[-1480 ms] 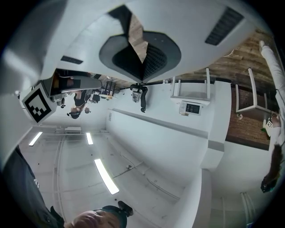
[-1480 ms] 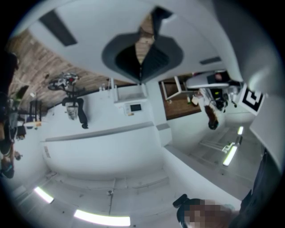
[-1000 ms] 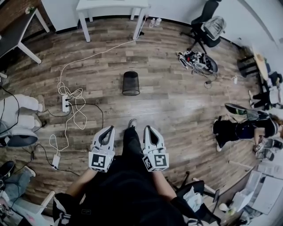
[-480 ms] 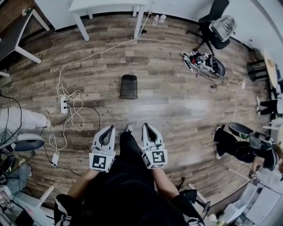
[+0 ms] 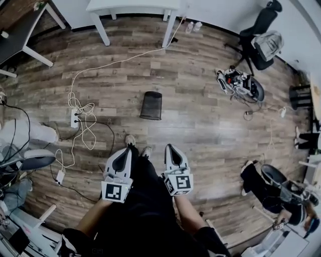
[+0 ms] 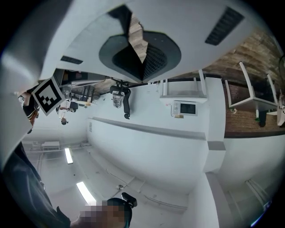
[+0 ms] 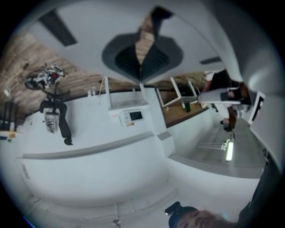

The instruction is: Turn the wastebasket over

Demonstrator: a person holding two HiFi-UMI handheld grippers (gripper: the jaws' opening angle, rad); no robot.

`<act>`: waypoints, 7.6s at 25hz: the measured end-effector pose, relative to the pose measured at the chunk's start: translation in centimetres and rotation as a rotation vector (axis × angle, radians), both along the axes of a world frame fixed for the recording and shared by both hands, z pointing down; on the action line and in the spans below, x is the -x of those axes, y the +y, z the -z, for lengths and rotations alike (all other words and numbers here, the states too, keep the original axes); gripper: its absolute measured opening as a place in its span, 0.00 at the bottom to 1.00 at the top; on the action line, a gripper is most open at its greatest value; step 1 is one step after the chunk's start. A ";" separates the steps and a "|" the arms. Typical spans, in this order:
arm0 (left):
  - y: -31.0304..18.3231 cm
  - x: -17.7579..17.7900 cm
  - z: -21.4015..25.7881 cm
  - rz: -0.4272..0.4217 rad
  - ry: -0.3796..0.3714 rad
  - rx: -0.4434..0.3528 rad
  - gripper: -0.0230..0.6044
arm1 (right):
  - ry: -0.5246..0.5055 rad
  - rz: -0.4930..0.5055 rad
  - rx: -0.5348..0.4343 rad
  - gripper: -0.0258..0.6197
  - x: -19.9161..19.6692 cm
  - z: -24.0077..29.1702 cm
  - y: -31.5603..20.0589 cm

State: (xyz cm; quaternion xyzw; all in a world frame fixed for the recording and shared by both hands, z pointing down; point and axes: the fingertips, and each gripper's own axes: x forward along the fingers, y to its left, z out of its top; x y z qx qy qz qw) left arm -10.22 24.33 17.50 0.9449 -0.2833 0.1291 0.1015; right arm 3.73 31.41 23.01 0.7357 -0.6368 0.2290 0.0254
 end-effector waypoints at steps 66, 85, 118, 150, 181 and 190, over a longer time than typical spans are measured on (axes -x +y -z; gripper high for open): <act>-21.1 -11.4 -22.7 0.151 -0.108 0.174 0.09 | 0.325 0.824 0.961 0.24 -6.4 -59.2 -13.1; -21.9 -9.3 -31.9 0.220 -0.128 0.215 0.09 | 0.399 0.915 0.976 0.25 -3.9 -71.7 -13.0; -23.2 -5.6 -36.4 0.322 -0.121 0.245 0.09 | 0.565 0.975 1.087 0.15 -4.3 -78.1 -12.9; -24.0 -5.2 -34.9 0.350 -0.107 0.296 0.09 | 0.037 0.694 1.075 0.13 -7.3 -65.3 -19.5; -15.5 -2.8 -58.1 0.353 -0.291 0.807 0.30 | -0.209 0.578 0.863 0.13 -7.0 -45.4 -22.1; -14.7 -1.9 -61.0 0.379 -0.330 0.890 0.37 | -0.229 0.620 0.825 0.12 -6.5 -42.7 -21.8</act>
